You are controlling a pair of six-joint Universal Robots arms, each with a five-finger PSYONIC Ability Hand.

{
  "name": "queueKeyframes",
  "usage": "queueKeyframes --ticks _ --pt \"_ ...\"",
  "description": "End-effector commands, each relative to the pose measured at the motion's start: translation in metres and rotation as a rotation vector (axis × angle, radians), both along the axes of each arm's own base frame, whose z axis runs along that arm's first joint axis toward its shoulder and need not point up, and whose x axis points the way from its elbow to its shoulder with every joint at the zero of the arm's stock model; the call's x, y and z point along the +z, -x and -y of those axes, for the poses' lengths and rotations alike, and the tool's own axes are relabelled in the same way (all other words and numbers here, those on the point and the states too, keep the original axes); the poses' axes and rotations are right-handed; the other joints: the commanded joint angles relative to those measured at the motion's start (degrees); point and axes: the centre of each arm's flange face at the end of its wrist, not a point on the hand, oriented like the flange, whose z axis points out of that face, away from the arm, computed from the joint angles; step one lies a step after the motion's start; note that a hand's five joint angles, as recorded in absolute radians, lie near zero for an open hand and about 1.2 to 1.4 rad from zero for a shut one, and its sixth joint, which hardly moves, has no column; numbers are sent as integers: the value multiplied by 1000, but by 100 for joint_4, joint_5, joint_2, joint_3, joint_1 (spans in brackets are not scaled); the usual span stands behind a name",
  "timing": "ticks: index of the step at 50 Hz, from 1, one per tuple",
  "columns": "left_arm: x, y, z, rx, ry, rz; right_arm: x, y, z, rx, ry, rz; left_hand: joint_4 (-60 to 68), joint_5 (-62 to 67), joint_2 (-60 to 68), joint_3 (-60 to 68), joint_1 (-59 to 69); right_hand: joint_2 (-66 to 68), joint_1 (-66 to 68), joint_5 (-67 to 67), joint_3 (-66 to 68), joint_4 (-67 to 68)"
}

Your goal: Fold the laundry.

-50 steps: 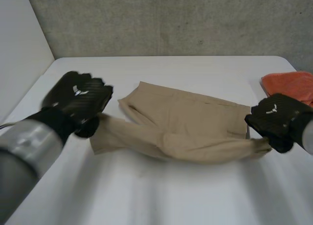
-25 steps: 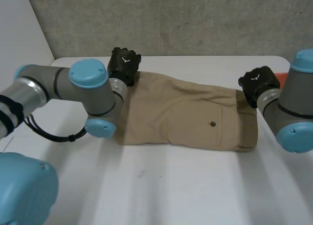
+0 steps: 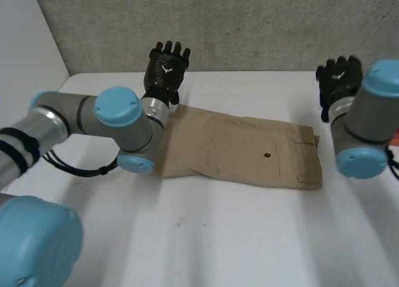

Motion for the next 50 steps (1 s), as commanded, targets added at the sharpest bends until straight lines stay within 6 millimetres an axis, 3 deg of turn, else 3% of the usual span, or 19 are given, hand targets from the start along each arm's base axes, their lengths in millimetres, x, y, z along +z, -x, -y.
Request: queueKeyframes --ticks 1,6,11,17,19,28,29,32,40,43,50 --pt "34 -35 -54 3 -88 29 35 6 -69 145 -105 31 -165 -259 -173 -214 -78 -287 -182 -411 -246 -376" --pt "38 -56 -87 -4 -171 8 2 11 -110 222 -353 48 -170 -264 -177 -218 -83 -287 -182 -411 -246 -376" --pt "27 -72 -115 -20 -278 -30 -23 16 -124 211 -444 110 -131 -225 -139 -180 -45 696 800 571 737 607" --pt "7 -81 -134 -27 -374 -41 -49 22 -117 195 -415 136 -98 -192 -105 -146 -11 1487 1591 1363 1528 1398" --pt "4 -83 -135 -23 -383 -38 -64 21 -112 196 -417 132 -115 -209 -122 -163 -28 1722 1827 1598 1763 1633" --pt "-3 -85 -133 -12 -400 -30 -91 18 -99 199 -406 67 -98 -192 -105 -146 -11 2564 2668 2439 2605 2475" --pt "-4 -84 -133 -14 -401 -31 -95 18 -97 202 -408 50 -114 -208 -122 -163 -28 3330 3435 3206 3372 3242" --pt "-4 -85 -133 -12 -402 -31 -96 19 -94 197 -398 48 -115 -209 -122 -163 -28 6699 6804 6575 6741 6611" --pt "-3 -84 -136 -15 -402 -30 -70 44 -78 125 -316 54 -115 -209 -122 -163 -28 6713 6818 6589 6754 6624" --pt "0 -85 -138 -14 -399 -32 -53 60 -75 92 -288 32 -115 -209 -122 -163 -28 6713 6818 6589 6754 6624" --pt "12 -90 -145 -19 -378 -43 -40 113 -56 -23 -273 -183 -131 -225 -139 -180 -45 6713 6818 6589 6754 6624"
